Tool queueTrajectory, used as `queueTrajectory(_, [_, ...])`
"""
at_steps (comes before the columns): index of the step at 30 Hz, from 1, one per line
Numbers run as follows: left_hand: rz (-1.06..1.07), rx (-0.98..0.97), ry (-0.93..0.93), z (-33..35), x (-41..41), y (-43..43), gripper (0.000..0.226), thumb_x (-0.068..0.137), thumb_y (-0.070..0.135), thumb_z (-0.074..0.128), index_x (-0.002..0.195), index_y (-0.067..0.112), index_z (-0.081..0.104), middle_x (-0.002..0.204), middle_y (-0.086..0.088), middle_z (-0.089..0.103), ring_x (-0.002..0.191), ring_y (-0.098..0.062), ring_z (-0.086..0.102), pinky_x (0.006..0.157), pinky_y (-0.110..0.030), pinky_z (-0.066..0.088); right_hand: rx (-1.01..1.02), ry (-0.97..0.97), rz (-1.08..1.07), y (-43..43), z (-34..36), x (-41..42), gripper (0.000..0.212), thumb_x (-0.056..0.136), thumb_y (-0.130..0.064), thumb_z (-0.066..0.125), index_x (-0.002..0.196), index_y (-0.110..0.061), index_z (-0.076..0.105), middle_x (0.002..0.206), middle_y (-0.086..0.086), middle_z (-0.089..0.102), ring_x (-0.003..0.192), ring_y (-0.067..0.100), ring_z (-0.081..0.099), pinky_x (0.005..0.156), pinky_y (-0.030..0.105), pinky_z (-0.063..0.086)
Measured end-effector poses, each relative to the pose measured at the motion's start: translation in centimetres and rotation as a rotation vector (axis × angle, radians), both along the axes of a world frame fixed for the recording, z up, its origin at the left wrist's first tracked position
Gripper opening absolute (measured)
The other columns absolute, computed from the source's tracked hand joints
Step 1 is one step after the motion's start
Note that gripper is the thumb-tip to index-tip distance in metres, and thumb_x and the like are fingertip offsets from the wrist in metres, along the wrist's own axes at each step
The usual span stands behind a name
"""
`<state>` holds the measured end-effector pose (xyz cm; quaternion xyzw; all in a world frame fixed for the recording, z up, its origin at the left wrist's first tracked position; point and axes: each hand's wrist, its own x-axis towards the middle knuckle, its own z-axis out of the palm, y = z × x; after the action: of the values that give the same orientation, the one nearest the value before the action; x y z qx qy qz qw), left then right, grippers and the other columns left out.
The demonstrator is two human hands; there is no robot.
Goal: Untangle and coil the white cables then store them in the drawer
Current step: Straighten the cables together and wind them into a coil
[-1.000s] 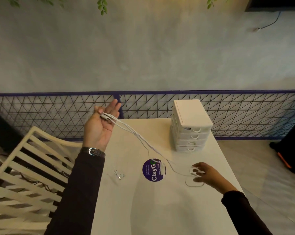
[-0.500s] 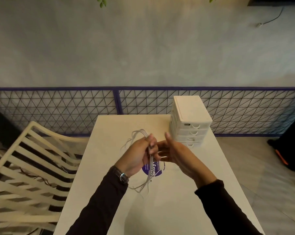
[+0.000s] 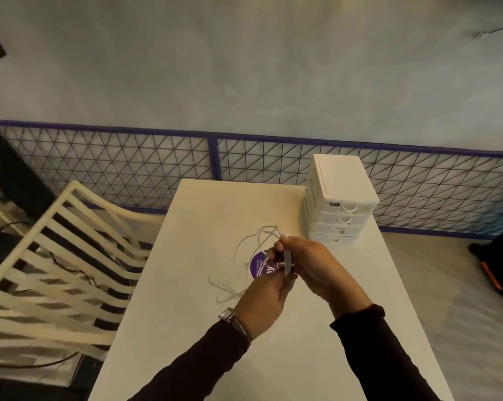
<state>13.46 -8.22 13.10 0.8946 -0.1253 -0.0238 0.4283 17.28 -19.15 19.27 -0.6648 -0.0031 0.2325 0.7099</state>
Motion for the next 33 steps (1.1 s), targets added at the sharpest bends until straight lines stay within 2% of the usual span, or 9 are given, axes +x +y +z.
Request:
queueTrajectory(3, [-0.078,0.141,-0.066,-2.3,-1.0,-0.3,0.041,0.100,0.033,0.029,0.101,0.003,0.057,0.091,-0.021,0.066,0.083,-0.034,0.060,0.063,-0.023,0.029,0.096,0.012,-0.034,-0.2,0.8,0.3,0.038,0.101,-0.020,0.030,0.069,-0.012,0.049,0.070,0.006,0.057,0.067,0.021,0.056,0.078,0.036,0.045])
queueTrajectory(5, [-0.165,0.231,-0.047,-4.4,-2.0,-0.5,0.053,0.097,0.043,0.021,0.106,0.005,0.056,0.097,-0.019,0.067,0.089,-0.034,0.061,0.069,-0.028,0.036,0.155,0.012,-0.079,-0.5,1.9,0.8,0.038,0.101,-0.021,0.026,0.070,-0.013,0.045,0.067,0.005,0.051,0.060,0.020,0.053,0.073,0.035,0.045])
queueTrajectory(8, [-0.242,0.311,0.086,-7.4,-3.4,0.0,0.040,0.100,0.034,0.025,0.108,0.006,0.054,0.103,-0.019,0.065,0.096,-0.035,0.059,0.077,-0.036,0.038,0.156,-0.037,-0.087,-1.4,3.5,1.4,0.038,0.102,-0.023,0.026,0.070,-0.014,0.044,0.062,0.002,0.044,0.052,0.016,0.047,0.061,0.029,0.044])
queueTrajectory(11, [-0.232,0.364,0.145,-9.7,-3.3,1.0,0.036,0.101,0.031,0.026,0.105,0.006,0.052,0.102,-0.019,0.064,0.096,-0.035,0.057,0.077,-0.037,0.036,0.107,-0.087,-0.055,-1.8,4.0,1.5,0.036,0.101,-0.023,0.027,0.071,-0.015,0.046,0.062,0.001,0.043,0.052,0.015,0.046,0.061,0.029,0.044])
queueTrajectory(15, [-0.280,0.448,0.197,-11.7,-3.0,2.3,0.035,0.101,0.028,0.027,0.116,0.009,0.053,0.111,-0.017,0.062,0.104,-0.033,0.056,0.085,-0.037,0.037,0.141,-0.145,-0.053,-2.1,5.1,1.9,0.037,0.102,-0.024,0.025,0.072,-0.015,0.045,0.060,-0.001,0.043,0.052,0.014,0.047,0.060,0.028,0.045])
queueTrajectory(24, [-0.227,0.522,0.297,-14.9,-1.4,5.3,0.040,0.100,0.034,0.026,0.121,0.010,0.050,0.116,-0.015,0.063,0.110,-0.029,0.057,0.088,-0.034,0.039,0.226,-0.227,-0.115,-2.6,6.5,2.7,0.036,0.101,-0.023,0.026,0.073,-0.014,0.047,0.058,-0.002,0.047,0.049,0.011,0.049,0.058,0.026,0.048])
queueTrajectory(26, [-0.232,0.546,0.326,-15.6,-1.3,6.0,0.047,0.097,0.039,0.022,0.122,0.010,0.049,0.117,-0.016,0.062,0.111,-0.030,0.057,0.090,-0.035,0.039,0.254,-0.234,-0.126,-2.8,7.0,2.9,0.035,0.101,-0.023,0.026,0.073,-0.015,0.045,0.058,-0.003,0.043,0.048,0.010,0.045,0.056,0.025,0.044])
queueTrajectory(29, [-0.236,0.588,0.405,-16.7,-1.2,6.9,0.041,0.100,0.033,0.028,0.126,0.008,0.047,0.123,-0.017,0.059,0.116,-0.029,0.055,0.094,-0.035,0.039,0.330,-0.226,-0.160,-3.1,7.4,3.0,0.033,0.101,-0.022,0.026,0.074,-0.015,0.044,0.053,-0.005,0.041,0.046,0.010,0.039,0.058,0.028,0.033])
queueTrajectory(33, [-0.242,0.654,0.450,-17.5,-0.9,7.5,0.038,0.101,0.031,0.028,0.121,0.004,0.046,0.119,-0.020,0.059,0.112,-0.031,0.056,0.090,-0.037,0.040,0.316,-0.218,-0.151,-3.4,7.5,2.8,0.034,0.102,-0.025,0.025,0.074,-0.016,0.044,0.048,-0.007,0.036,0.043,0.009,0.031,0.051,0.025,0.032])
